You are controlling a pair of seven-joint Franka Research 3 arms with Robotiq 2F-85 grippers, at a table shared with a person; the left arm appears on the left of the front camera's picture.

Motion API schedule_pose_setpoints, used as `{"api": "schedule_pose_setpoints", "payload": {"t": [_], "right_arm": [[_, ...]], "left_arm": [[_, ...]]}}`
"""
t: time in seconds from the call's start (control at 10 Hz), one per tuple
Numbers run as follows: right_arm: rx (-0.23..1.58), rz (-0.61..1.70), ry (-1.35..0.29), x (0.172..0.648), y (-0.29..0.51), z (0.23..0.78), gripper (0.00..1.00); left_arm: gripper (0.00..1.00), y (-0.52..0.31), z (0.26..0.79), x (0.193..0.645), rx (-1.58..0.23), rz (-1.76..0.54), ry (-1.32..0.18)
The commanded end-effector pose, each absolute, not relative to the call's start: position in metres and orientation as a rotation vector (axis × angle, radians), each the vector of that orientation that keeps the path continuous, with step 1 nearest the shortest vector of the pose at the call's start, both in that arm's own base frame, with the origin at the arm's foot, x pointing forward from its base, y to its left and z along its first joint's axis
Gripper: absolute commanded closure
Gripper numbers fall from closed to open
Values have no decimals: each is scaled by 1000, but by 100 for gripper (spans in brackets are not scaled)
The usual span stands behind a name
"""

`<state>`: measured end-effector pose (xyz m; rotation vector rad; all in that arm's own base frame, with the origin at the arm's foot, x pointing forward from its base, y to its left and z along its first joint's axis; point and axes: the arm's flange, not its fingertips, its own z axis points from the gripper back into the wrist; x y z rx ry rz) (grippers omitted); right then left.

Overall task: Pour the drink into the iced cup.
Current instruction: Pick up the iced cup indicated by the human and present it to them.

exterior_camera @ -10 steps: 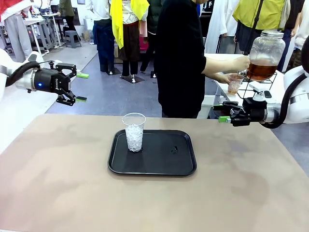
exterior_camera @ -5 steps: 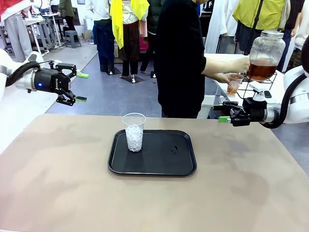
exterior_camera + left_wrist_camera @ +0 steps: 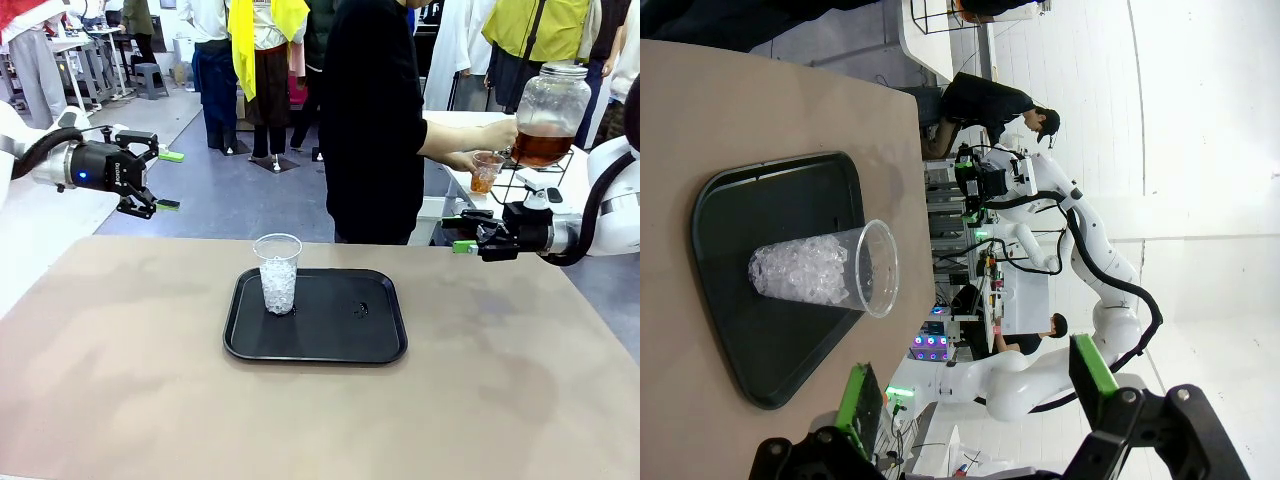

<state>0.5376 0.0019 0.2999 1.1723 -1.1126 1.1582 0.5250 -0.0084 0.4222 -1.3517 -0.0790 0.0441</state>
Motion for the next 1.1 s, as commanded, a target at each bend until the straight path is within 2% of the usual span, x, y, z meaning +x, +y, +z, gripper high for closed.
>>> {"api": "schedule_pose_setpoints", "payload": {"t": [0.0, 1.0], "right_arm": [[1184, 1147, -1127, 535, 3, 302, 0], [1184, 1147, -1127, 535, 3, 302, 0]], "left_arm": [[0, -8, 424, 525, -1357, 40, -88], [0, -8, 424, 525, -1357, 40, -88]]}}
